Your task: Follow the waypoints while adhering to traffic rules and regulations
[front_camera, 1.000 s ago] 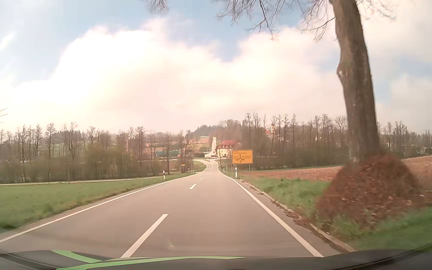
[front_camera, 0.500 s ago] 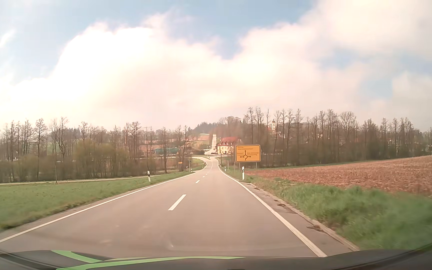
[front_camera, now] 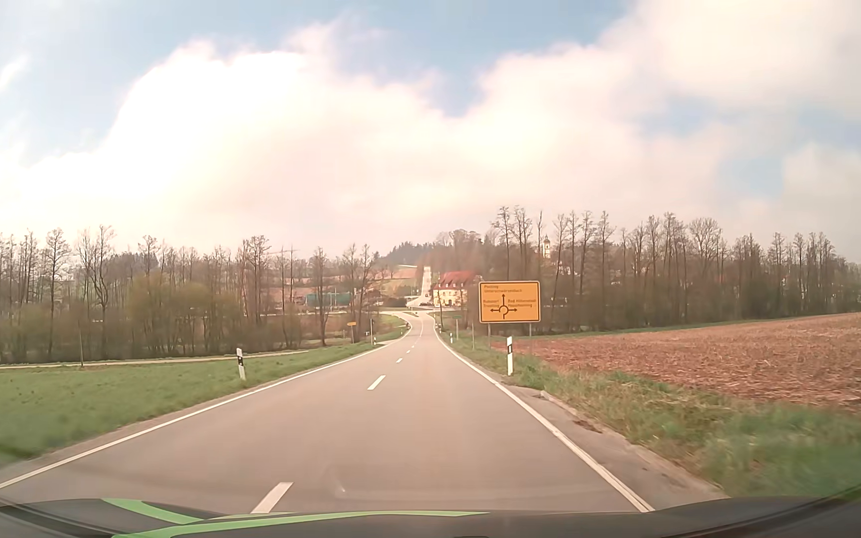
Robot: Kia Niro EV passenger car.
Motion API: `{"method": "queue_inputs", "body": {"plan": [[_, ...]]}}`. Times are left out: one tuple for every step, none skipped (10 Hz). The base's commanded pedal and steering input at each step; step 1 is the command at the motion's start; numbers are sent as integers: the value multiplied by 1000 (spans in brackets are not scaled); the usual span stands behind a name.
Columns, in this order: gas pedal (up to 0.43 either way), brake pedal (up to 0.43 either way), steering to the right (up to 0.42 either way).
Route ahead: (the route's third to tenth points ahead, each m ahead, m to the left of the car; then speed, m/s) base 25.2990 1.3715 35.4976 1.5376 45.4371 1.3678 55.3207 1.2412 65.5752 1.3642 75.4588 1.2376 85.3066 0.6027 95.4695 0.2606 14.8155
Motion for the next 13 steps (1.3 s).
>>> {"method": "queue_inputs", "body": {"plan": [[0,0,0],[0,0,0],[0,0,0],[0,0,0],[0,0,0],[0,0,0],[0,0,0],[0,0,0],[0,0,0],[0,0,0],[8,0,0],[20,0,0],[20,0,0]]}}
